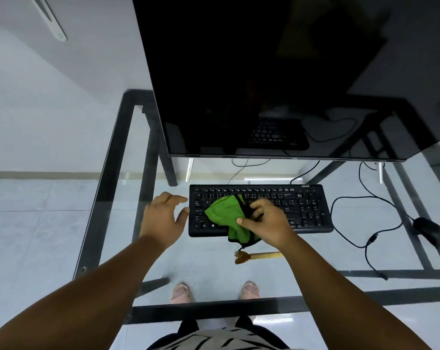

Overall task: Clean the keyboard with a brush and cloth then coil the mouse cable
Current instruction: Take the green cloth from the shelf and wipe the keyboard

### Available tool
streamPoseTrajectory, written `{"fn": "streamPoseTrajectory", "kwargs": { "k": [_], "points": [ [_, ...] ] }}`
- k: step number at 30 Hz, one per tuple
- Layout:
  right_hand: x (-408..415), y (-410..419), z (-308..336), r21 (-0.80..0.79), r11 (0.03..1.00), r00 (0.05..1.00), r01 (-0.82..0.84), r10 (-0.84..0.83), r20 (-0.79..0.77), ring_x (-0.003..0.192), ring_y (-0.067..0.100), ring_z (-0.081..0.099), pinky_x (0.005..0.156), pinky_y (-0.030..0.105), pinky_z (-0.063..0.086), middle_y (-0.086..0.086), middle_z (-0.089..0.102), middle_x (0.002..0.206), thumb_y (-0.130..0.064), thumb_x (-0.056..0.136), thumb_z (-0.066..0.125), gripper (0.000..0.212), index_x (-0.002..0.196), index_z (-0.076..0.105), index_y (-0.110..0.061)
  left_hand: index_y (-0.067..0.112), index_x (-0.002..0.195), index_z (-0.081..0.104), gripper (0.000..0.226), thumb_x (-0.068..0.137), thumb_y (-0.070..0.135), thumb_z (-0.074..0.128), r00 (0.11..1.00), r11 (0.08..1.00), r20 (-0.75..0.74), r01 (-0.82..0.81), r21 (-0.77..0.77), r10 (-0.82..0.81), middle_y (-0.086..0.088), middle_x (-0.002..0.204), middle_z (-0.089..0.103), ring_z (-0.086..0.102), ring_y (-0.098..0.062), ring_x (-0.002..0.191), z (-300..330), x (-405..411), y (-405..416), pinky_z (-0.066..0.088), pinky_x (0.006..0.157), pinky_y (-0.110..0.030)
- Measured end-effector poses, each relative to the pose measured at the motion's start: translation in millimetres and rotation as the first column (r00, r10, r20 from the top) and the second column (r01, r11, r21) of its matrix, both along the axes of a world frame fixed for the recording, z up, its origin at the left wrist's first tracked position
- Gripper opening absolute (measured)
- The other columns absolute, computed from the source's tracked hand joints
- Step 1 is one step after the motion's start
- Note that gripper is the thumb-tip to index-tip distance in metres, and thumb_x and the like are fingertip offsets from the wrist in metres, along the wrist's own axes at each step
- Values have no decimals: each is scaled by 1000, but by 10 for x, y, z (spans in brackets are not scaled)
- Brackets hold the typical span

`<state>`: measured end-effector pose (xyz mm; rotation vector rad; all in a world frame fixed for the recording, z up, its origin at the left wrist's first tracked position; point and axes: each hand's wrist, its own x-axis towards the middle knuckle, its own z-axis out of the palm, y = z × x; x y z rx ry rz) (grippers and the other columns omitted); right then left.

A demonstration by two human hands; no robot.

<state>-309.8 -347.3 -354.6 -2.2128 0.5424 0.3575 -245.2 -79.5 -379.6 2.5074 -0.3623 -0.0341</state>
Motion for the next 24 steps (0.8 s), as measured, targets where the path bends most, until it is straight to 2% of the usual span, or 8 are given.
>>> {"fn": "streamPoseTrajectory", "kwargs": {
  "k": [2, 5, 9, 13, 17, 19, 21, 24],
  "points": [
    [36, 13, 42, 22, 1000, 997, -20, 21, -77, 83, 12, 62, 68, 24, 48, -6, 63, 87, -45, 72, 81, 44, 102, 61, -21, 24, 103, 73, 45, 83, 53, 46, 1000, 1000, -30, -6, 0, 6, 2, 93, 61, 62, -22, 91, 38, -28, -155, 52, 79, -42],
    [99, 29, 63, 44, 997, 992, -58, 63, -113, 74, 12, 62, 63, 26, 47, -3, 67, 80, -37, 76, 80, 31, 88, 67, -11, 28, 110, 71, 47, 82, 61, 52, 993, 990, -114, 58, 126, -43, 1, 101, 58, 58, -22, 101, 84, -35, -368, 45, 86, -39],
    [103, 14, 32, 76, 996, 990, -54, 63, -129, 71, 14, 59, 64, 28, 47, 0, 63, 77, -32, 81, 76, 26, 86, 66, -8, 37, 114, 68, 40, 80, 58, 65, 982, 973, -183, 81, 218, -41, 4, 112, 51, 49, -16, 111, 130, -36, -534, 35, 90, -35],
    [68, 17, 14, 101, 995, 994, 3, 8, -111, 74, 12, 55, 60, 26, 43, -2, 59, 81, -29, 83, 74, 25, 94, 62, -10, 36, 101, 70, 28, 77, 51, 72, 978, 976, -209, 38, 214, 8, 7, 110, 49, 48, -14, 112, 169, -21, -606, 31, 88, -32],
    [65, -67, -11, 222, 973, 989, 58, -26, -146, 76, 17, 60, 66, 29, 47, 4, 64, 84, -23, 80, 78, 20, 85, 59, -15, 33, 82, 69, 8, 78, 36, 75, 971, 998, -240, 28, 64, -11, 8, 98, 52, 52, -14, 102, 252, 37, -665, 41, 88, -34],
    [49, -130, 10, 318, 943, 986, 101, -51, -160, 79, 22, 65, 76, 35, 53, 12, 69, 89, -15, 78, 80, 21, 88, 61, -12, 32, 77, 64, 12, 80, 27, 74, 966, 997, -254, 26, -73, -44, 8, 91, 58, 56, -14, 93, 294, 68, -697, 48, 87, -36],
    [25, -195, 38, 415, 898, 982, 145, -78, -175, 91, 28, 71, 89, 42, 56, 18, 72, 99, -8, 75, 81, 27, 97, 64, -4, 28, 80, 60, 14, 85, 20, 71, 942, 978, -329, -7, -207, -63, 8, 83, 61, 57, -9, 82, 377, 81, -739, 49, 79, -26],
    [-4, -258, 81, 500, 845, 974, 189, -97, -204, 100, 30, 70, 95, 49, 53, 18, 73, 104, -9, 70, 84, 39, 105, 67, -5, 18, 88, 57, 8, 91, 18, 64, 872, 938, -474, -52, -343, -125, 0, 73, 62, 51, -9, 60, 473, 89, -803, 40, 59, -17]
  ]
}}
